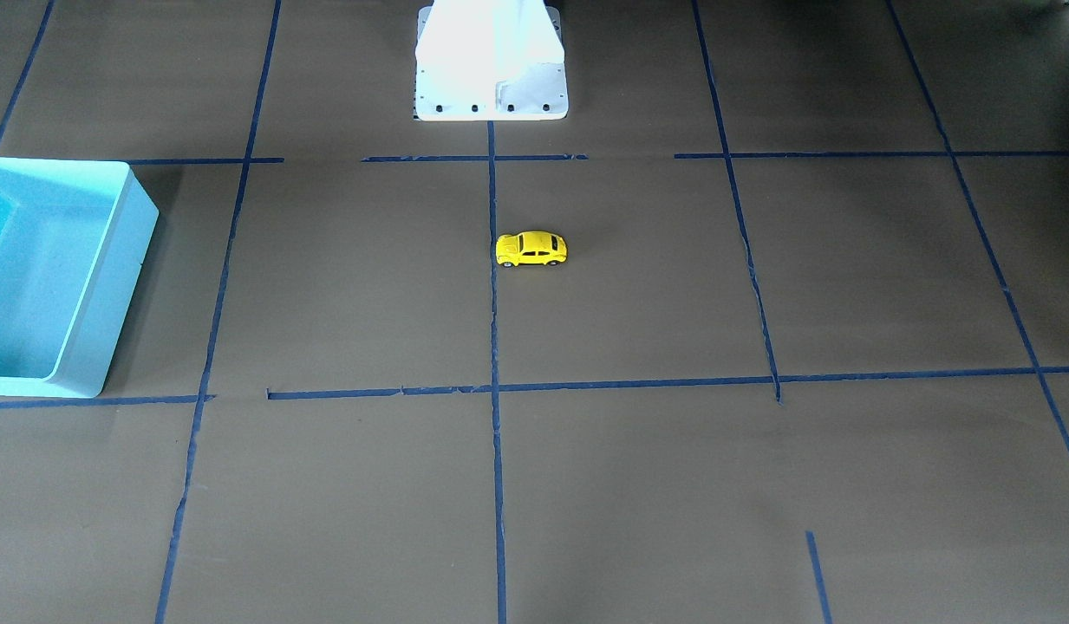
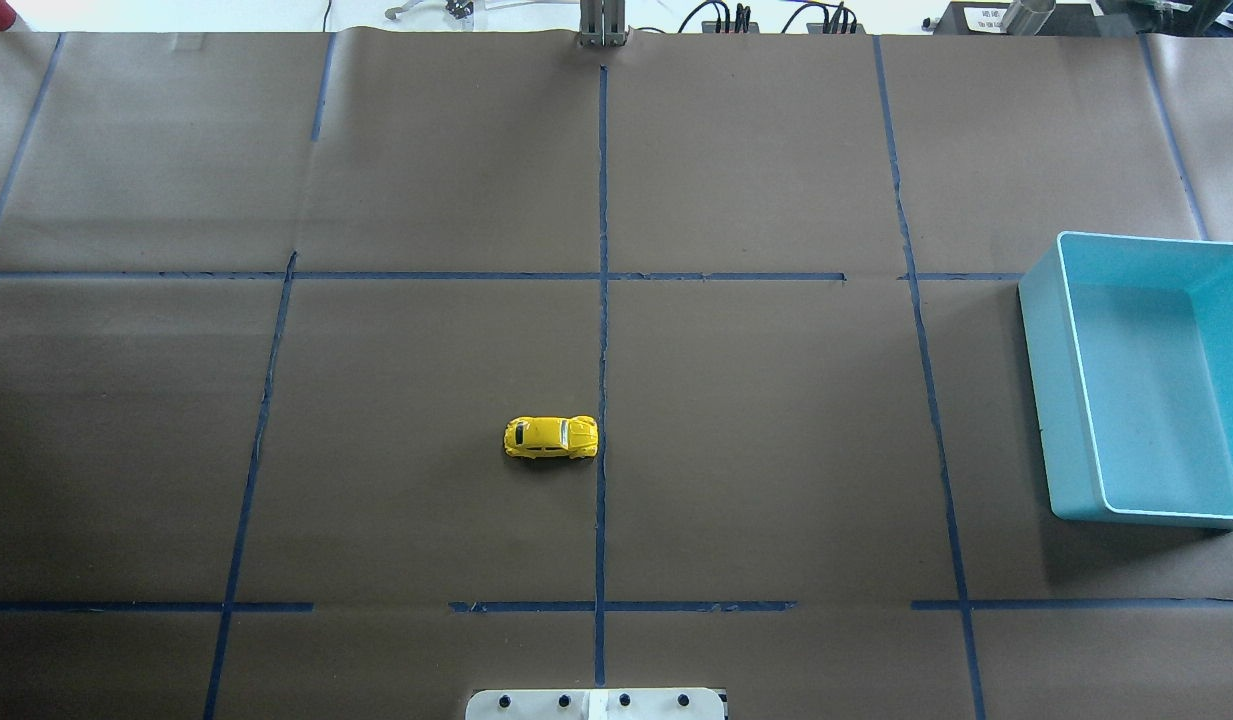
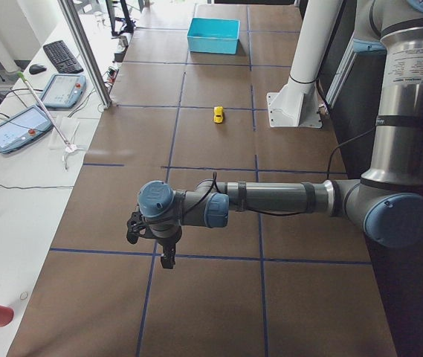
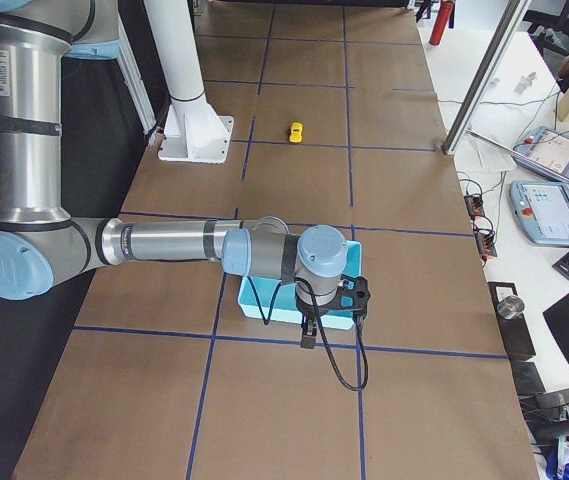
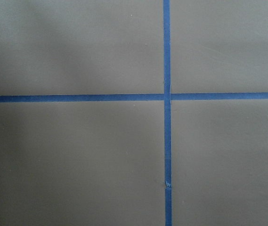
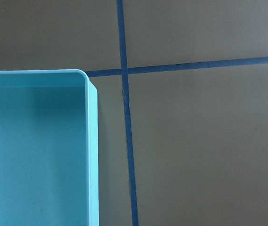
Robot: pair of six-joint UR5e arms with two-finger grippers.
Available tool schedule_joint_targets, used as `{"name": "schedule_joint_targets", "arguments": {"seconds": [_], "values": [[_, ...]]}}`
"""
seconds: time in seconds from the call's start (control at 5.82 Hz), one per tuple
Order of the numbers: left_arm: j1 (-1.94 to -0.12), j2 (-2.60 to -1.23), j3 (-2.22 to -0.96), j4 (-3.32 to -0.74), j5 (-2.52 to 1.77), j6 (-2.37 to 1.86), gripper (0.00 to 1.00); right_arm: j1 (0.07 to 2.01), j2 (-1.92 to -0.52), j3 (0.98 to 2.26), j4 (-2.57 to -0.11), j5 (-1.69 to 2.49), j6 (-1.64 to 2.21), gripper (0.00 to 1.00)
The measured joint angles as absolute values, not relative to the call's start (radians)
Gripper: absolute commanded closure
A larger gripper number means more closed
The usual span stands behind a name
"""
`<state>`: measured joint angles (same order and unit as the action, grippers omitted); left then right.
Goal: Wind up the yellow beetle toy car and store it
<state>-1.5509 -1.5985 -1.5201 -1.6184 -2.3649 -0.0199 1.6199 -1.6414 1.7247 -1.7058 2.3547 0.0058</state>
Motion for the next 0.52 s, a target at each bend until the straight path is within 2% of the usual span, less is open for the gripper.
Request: {"name": "schedule_joint_targets", "arguments": {"seconds": [0.52], "values": [[-1.55,-1.6,-1.525,-1.618,-2.365,-0.019,0.0,1.619,-1.635,1.726,-1.707,2.356,-0.008,0.0]]}}
